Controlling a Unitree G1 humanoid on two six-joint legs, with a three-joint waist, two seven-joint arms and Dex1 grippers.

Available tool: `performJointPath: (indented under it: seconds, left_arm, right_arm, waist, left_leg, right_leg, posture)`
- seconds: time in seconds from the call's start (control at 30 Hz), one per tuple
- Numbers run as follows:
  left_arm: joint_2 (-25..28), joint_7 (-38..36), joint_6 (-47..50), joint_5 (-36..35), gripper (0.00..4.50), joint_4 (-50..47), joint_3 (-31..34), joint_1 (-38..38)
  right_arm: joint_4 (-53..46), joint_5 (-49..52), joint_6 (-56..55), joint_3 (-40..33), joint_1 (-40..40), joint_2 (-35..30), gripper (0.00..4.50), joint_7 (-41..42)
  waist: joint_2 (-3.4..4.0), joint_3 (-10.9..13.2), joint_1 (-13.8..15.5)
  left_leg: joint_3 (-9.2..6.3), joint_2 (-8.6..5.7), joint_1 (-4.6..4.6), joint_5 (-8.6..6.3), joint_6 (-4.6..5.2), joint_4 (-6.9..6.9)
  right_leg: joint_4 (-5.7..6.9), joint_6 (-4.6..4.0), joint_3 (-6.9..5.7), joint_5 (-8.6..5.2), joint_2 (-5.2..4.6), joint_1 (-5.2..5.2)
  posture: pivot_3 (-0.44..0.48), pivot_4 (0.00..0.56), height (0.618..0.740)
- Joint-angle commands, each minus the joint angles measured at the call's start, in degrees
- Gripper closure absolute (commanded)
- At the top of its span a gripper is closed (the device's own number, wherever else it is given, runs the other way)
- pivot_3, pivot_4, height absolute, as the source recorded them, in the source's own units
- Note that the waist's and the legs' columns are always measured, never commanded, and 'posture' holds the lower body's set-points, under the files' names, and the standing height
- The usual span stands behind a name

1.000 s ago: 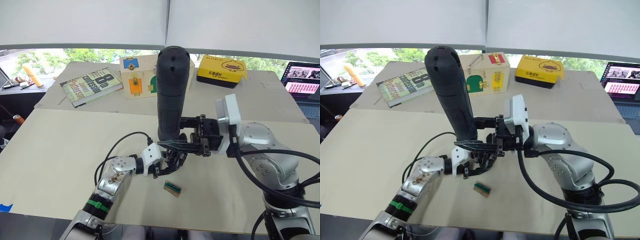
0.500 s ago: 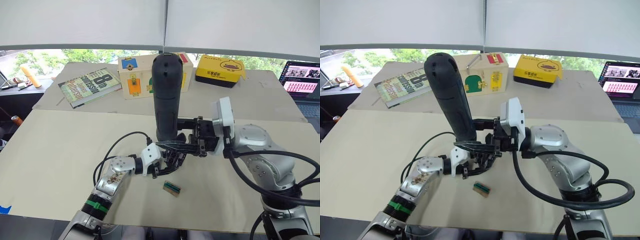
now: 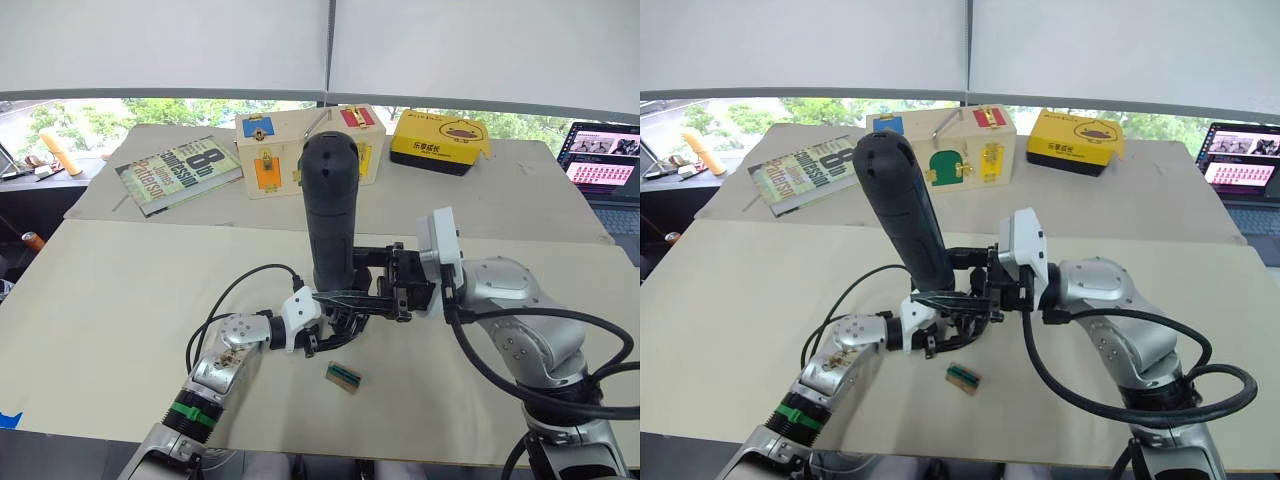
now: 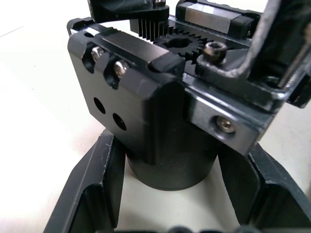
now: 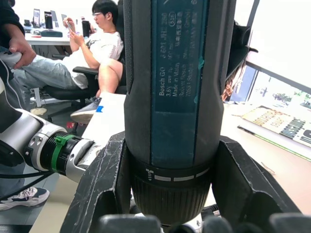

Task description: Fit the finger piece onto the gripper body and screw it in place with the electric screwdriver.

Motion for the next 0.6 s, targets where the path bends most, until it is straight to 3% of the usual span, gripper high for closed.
performJointPath:
  seconds: [0.03,0.6]
  left_arm:
    - [0.18,-0.88,2.51,1.22,2.22,2.21,-2.67,1.89]
    - [0.05,-0.74,2.84,1.27,2.22,2.26,-2.72,1.85]
  right_arm:
    - [-1.1,1.02,-2.42,-1.46,-0.37,0.79,2.6,0.29]
    - [-0.68,-0.15,-2.25,-1.1,-0.96,0.14,2.6,0.81]
  waist:
    - [0.0,0.0,0.0]
    - [0.0,0.0,0.01]
  left_leg:
    - [-0.01,0.0,0.0,0.0,0.0,0.0]
    - [-0.01,-0.01,0.0,0.0,0.0,0.0]
  right_leg:
    - [0.0,0.0,0.0,0.0,0.0,0.0]
    - [0.0,0.0,0.0,0.0,-0.01,0.0]
  posture:
    - [0.0,0.15,0.74]
    - [0.0,0.15,0.74]
